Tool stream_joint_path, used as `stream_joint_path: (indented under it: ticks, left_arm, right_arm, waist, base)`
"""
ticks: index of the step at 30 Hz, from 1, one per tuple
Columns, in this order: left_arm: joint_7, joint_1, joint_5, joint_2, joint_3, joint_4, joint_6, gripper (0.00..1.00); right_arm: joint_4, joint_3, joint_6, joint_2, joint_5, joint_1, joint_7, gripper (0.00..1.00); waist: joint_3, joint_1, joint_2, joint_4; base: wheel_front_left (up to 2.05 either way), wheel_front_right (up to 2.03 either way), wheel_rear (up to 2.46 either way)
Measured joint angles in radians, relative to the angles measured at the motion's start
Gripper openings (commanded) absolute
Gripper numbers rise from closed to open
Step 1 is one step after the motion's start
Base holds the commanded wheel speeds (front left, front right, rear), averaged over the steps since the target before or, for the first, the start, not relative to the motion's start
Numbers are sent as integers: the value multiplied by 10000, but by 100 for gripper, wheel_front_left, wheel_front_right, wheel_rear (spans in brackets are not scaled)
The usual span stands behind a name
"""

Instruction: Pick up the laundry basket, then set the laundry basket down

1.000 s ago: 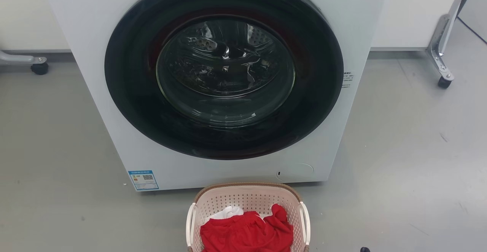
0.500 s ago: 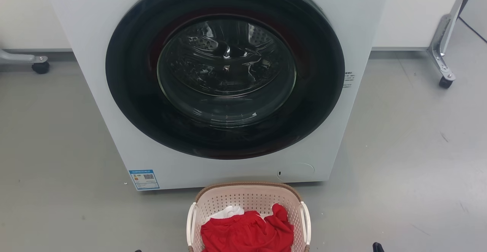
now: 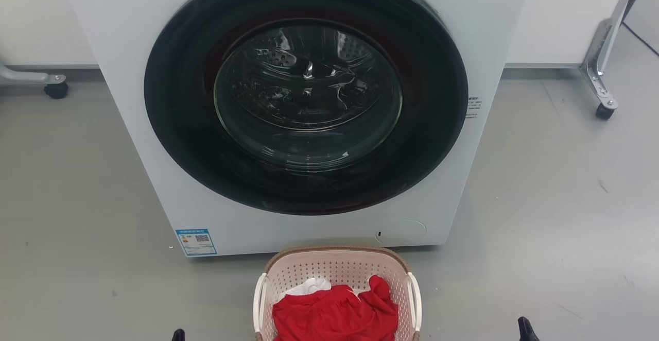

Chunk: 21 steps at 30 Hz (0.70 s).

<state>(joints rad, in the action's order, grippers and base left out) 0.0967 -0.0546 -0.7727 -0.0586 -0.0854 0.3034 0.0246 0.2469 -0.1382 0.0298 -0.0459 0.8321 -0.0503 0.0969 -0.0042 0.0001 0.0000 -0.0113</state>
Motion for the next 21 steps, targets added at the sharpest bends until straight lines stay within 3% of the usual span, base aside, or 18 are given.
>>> stream_joint_path:
  ticks: [21]
  left_arm:
    - [-857, 533, -3223, 46, 708, -10, -608, 0]
  right_arm:
    - [203, 1055, -577, 19, 3020, 489, -815, 0]
  waist:
    - [23, -2, 0, 44]
  base:
    - [0, 0, 0]
